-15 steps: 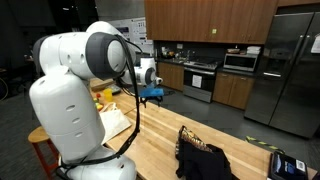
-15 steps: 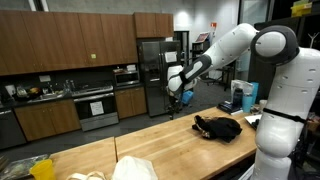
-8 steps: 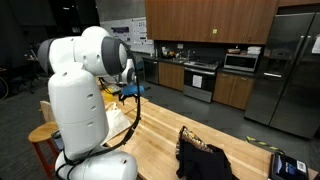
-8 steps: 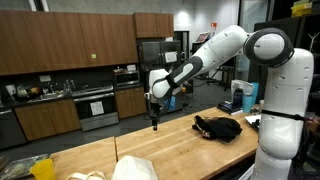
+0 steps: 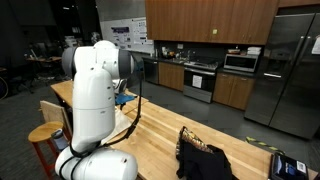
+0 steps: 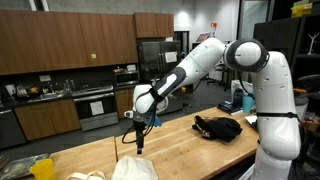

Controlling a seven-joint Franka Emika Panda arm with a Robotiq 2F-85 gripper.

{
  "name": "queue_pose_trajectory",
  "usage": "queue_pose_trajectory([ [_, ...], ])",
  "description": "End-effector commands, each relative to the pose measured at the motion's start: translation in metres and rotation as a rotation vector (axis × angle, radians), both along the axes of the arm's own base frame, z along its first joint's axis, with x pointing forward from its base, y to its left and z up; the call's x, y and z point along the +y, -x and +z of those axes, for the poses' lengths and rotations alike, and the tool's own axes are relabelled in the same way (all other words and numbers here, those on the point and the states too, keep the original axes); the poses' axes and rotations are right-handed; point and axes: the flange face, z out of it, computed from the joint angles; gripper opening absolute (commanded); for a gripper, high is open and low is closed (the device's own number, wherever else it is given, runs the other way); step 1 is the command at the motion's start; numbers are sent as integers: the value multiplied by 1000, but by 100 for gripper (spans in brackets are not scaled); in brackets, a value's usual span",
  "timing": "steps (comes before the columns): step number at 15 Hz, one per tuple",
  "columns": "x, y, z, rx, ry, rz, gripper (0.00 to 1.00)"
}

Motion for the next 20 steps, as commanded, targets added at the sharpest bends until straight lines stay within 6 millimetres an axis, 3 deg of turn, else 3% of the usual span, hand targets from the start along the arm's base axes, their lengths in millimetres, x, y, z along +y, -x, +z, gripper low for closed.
queue_pose_trajectory([
  [1, 21, -5, -31, 68, -65, 180, 100],
  [6, 26, -4, -76, 152, -9, 457, 100],
  [9, 23, -17, -90, 76, 127, 576, 100],
  [16, 43, -41, -76, -114, 168, 615, 100],
  [20, 54, -45, -72, -81, 123, 585, 100],
])
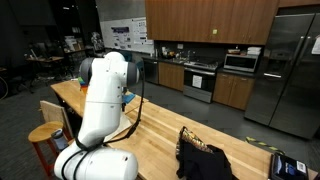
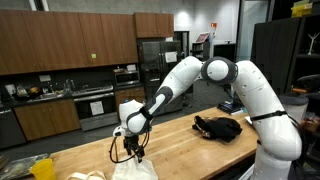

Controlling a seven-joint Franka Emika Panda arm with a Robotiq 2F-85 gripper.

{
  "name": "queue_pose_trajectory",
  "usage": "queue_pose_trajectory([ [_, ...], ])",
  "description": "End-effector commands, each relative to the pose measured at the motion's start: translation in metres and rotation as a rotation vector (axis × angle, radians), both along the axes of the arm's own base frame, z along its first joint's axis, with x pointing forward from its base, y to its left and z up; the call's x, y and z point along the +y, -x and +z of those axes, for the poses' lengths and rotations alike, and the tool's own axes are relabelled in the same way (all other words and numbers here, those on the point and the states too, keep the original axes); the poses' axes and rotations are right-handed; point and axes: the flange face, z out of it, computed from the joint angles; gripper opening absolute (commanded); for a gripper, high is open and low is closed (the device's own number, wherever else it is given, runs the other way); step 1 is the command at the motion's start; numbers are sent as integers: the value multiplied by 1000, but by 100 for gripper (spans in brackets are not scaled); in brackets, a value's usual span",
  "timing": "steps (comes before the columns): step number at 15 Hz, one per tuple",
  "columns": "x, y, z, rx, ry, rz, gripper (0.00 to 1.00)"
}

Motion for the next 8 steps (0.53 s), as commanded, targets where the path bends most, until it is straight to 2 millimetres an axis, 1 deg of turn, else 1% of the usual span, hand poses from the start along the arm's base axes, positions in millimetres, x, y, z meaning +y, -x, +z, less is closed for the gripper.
queue_pose_trajectory([
  [1, 7, -8, 1, 52, -22, -46, 100],
  [2, 7, -8, 0, 72, -30, -44, 100],
  [3, 7, -9, -2, 84, -28, -53, 75],
  [4, 7, -11, -5, 99, -28, -60, 74],
  [6, 5, -15, -8, 118, -30, -71, 62],
  [7, 3, -17, -9, 126, -30, -82, 54],
  [8, 2, -18, -10, 129, -31, -88, 45],
])
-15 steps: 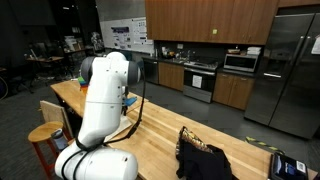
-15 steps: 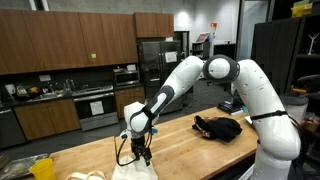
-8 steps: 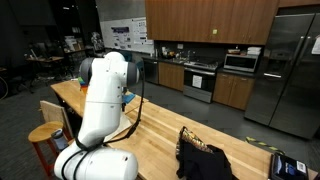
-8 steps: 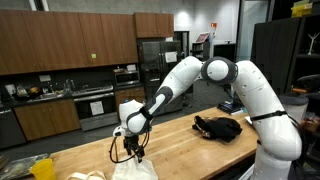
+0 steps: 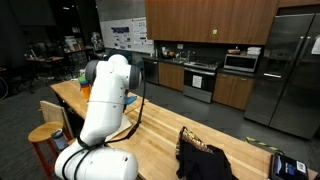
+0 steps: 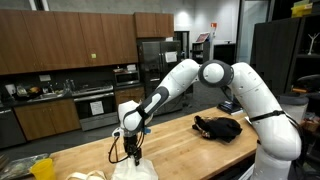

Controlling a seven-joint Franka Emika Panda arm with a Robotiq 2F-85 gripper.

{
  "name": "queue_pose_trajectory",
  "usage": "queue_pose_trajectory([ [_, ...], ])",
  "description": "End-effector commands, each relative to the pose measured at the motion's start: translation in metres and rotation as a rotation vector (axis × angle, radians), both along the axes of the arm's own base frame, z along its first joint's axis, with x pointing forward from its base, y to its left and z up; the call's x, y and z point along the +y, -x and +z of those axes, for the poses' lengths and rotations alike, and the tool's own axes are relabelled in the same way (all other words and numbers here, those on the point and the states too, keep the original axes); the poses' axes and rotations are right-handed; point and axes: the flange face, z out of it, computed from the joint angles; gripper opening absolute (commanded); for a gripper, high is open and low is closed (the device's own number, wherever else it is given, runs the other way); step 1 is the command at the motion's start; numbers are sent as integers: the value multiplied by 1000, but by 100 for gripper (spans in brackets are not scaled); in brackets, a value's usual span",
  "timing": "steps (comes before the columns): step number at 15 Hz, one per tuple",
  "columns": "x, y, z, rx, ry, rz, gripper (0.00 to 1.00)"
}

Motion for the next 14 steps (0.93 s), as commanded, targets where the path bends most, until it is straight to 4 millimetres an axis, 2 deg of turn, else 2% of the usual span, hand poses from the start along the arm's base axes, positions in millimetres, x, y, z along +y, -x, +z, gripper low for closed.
queue_pose_trajectory([
  [1, -3, -13, 1, 32, -9, -33, 37],
  [4, -11, -22, 8, 21, -7, -53, 14],
  [6, -19, -27, 22, 18, 3, -78, 1],
  [9, -34, -42, 62, -57, -10, -129, 0],
  [10, -44, -50, 81, -96, -24, -162, 0],
  [14, -99, -70, 156, -259, -84, -313, 1],
])
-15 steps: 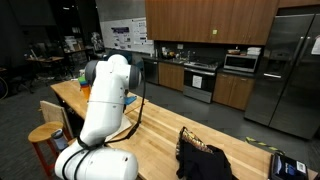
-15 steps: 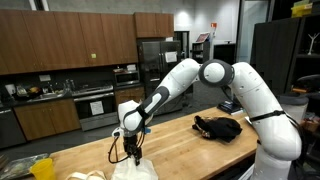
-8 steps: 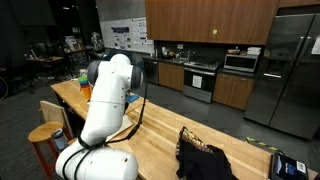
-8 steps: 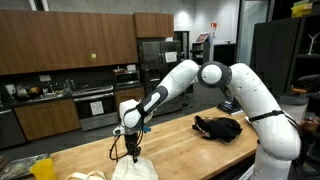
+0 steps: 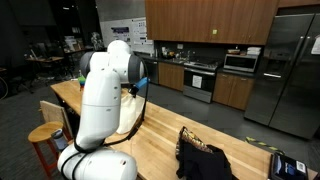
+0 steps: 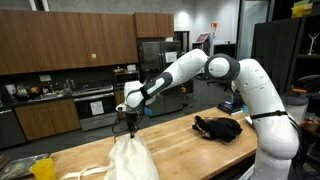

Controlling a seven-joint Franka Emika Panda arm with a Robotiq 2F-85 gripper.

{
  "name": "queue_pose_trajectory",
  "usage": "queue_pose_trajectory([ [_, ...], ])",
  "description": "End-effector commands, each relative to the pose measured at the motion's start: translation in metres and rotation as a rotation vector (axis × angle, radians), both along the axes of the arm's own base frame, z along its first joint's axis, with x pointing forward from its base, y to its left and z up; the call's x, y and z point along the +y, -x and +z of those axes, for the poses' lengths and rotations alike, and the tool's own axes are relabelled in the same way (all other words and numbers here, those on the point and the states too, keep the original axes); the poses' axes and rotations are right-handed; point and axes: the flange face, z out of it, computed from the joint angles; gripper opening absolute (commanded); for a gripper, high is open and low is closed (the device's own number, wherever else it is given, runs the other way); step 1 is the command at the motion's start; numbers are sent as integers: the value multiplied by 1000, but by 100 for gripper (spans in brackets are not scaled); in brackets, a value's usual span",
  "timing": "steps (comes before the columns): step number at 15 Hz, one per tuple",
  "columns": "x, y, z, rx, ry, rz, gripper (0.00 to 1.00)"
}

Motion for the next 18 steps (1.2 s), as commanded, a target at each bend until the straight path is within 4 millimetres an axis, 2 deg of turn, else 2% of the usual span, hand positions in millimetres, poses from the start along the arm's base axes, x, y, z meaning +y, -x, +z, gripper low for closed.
queue_pose_trajectory([
  [1, -60, -2, 72, -140, -28, -145, 1],
  [4, -120, -3, 117, -221, -48, -300, 1],
  [6, -166, 4, 133, -240, -65, -415, 1],
  [9, -234, 23, 145, -240, -76, -586, 1],
  [13, -320, 65, 152, -220, -87, -814, 1],
  [18, -411, 138, 160, -222, -105, -1094, 1],
])
